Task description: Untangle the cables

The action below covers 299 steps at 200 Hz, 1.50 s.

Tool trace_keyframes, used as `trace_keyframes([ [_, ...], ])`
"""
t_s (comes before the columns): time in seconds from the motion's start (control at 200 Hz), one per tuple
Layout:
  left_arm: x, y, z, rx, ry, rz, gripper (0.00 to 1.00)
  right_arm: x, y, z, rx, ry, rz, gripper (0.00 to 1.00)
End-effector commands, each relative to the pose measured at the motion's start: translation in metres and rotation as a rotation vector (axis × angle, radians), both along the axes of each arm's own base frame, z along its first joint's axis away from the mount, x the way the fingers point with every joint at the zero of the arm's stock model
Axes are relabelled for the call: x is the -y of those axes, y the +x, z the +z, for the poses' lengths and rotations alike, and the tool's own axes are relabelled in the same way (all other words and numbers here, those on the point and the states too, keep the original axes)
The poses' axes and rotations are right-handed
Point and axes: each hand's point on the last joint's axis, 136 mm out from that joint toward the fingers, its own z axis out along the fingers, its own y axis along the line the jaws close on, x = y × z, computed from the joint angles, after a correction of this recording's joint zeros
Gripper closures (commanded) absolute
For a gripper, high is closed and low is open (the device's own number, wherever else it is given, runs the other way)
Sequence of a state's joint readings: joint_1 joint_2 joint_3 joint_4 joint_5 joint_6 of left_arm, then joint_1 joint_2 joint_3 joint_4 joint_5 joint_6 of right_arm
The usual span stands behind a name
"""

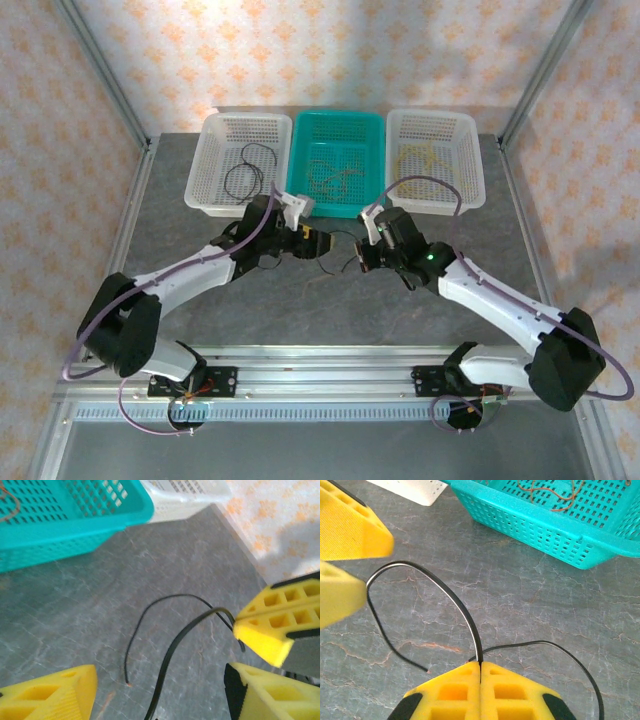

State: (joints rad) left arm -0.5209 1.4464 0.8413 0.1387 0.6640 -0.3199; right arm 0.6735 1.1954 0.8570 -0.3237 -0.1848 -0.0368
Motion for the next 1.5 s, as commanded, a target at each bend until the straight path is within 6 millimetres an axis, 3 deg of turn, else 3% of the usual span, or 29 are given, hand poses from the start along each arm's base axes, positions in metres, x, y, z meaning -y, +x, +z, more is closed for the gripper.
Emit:
trace_keyframes([
  [0.0,0.012,-0.006,0.011,0.001,-0.046,-0.101,0.33,0.002,0.001,0.008,0.014,-0.010,0.013,1.00],
  [0.295,0.015,-0.003,0.004,-0.012,-0.034,-0.115,0.57,0.007,0.002,0.031,0.071,0.041,-0.014,1.00],
  [0.441,0.016,-0.001,0.009,0.000,-0.038,-0.112,0.74,0.008,0.001,0.029,0.065,0.041,-0.020,1.00],
  [0.641,0.013,0.004,0.036,0.061,-0.039,-0.083,1.00,0.011,0.005,0.027,0.073,0.037,-0.046,1.00],
  [0.751,0.014,0.002,0.063,0.103,-0.078,-0.092,1.00,0.008,0.007,0.033,0.085,0.070,-0.057,1.00],
  [0.961,0.012,-0.005,0.109,0.174,-0.113,-0.103,1.00,0.008,0.022,0.060,0.158,0.147,-0.129,0.49],
  [1.131,0.007,-0.004,0.146,0.248,-0.129,-0.075,1.00,0.017,0.034,0.099,0.272,0.213,-0.216,0.19],
  [1.292,-0.006,0.002,0.175,0.337,-0.128,0.009,1.00,0.025,0.045,0.135,0.390,0.291,-0.287,0.08],
  [1.492,-0.035,0.029,0.195,0.403,-0.103,0.189,1.00,0.013,0.061,0.173,0.464,0.440,-0.318,0.01],
])
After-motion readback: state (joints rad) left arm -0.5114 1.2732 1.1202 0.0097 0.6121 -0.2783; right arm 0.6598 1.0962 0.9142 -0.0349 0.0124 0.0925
